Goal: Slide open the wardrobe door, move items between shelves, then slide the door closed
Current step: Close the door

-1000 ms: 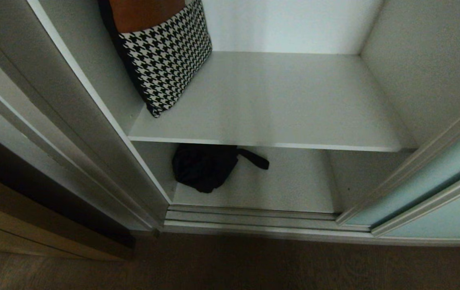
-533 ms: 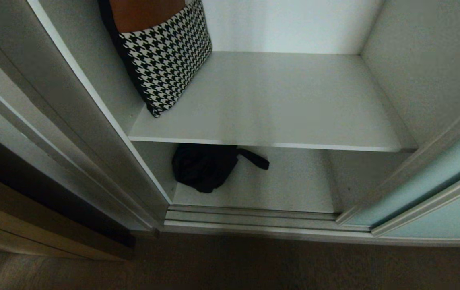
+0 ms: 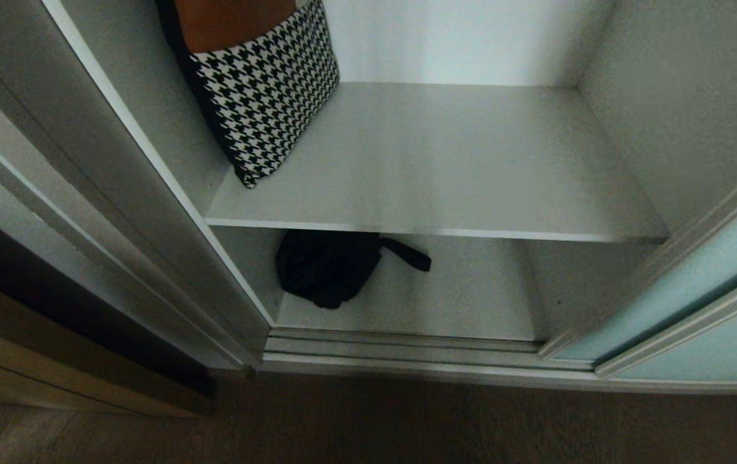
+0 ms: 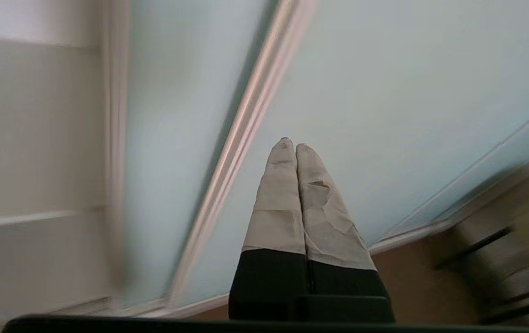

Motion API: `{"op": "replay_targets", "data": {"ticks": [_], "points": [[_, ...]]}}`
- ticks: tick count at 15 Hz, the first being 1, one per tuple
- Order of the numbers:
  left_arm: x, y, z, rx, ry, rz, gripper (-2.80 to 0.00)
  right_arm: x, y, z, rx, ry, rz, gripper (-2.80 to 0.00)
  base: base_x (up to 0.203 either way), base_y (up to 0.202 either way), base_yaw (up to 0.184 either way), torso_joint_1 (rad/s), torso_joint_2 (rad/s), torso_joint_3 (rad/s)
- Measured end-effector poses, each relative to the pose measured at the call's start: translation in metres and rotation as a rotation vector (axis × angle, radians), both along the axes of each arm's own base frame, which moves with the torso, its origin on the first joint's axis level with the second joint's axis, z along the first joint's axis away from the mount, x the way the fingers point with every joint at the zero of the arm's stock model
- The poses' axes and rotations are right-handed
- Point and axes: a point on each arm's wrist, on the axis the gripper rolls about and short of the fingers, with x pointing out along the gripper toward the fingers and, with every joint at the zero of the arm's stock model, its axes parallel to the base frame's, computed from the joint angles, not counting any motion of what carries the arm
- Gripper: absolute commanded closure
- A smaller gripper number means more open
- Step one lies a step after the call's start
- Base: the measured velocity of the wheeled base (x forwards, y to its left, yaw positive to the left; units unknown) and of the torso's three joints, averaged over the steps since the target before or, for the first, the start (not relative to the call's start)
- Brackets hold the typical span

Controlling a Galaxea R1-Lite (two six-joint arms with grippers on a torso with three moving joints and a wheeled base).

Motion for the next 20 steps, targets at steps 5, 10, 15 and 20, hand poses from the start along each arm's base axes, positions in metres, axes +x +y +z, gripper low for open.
{"op": "replay_targets", "data": {"ticks": [5,10,15,20], "points": [[0.000,0.000,0.000,0.000,0.000,0.000,0.00,0.014,0.003,0.012,-0.152,0.100,-0.094,0.00,0.000,0.000,0.000,0.000,0.00,0.000],[0.000,0.000,0.000,0.000,0.000,0.000,0.00,0.028,0.007,0.023,-0.209,0.180,-0.320,0.00,0.000,0.000,0.000,0.000,0.00,0.000],[0.000,0.000,0.000,0.000,0.000,-0.001,0.00,0.051,-0.002,0.029,-0.170,0.239,-0.565,0.00,0.000,0.000,0.000,0.000,0.00,0.000],[0.000,0.000,0.000,0.000,0.000,0.000,0.00,0.077,-0.035,0.035,-0.105,0.218,-0.702,0.00,0.000,0.000,0.000,0.000,0.00,0.000]]}}
